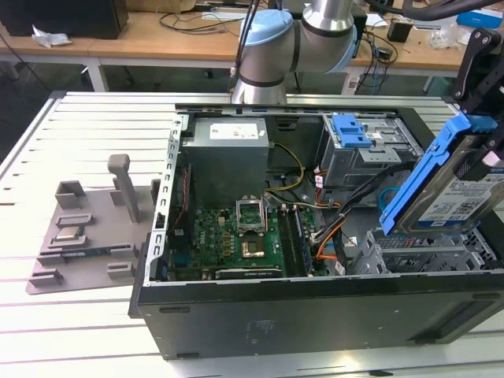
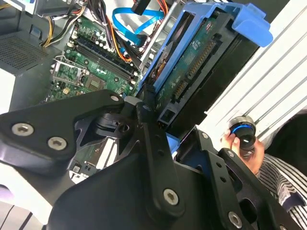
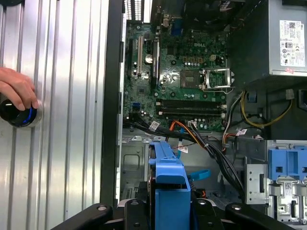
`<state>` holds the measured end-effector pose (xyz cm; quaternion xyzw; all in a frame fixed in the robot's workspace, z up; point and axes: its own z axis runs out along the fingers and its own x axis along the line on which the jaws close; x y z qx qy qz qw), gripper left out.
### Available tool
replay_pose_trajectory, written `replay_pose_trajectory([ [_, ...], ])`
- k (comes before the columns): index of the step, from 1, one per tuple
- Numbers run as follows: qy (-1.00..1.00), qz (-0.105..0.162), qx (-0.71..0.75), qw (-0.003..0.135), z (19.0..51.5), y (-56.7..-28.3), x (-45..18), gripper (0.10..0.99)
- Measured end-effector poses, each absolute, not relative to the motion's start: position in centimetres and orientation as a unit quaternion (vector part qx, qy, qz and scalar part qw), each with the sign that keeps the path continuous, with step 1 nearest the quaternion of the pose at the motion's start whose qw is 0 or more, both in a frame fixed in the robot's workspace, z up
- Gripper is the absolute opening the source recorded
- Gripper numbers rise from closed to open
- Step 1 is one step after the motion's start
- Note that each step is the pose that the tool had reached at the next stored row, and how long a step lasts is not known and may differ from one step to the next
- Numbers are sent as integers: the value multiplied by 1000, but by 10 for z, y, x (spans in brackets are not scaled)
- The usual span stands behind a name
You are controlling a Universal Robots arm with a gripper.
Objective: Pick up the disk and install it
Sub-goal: 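Insert the disk into the insertion slot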
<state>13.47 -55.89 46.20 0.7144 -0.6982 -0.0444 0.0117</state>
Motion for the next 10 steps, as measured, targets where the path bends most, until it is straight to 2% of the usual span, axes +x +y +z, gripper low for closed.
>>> replay_pose_trajectory([
  [7, -698, -44, 714, 12, 451, -559, 142, 369],
  [10, -698, -45, 714, 12, 427, -558, 137, 369],
])
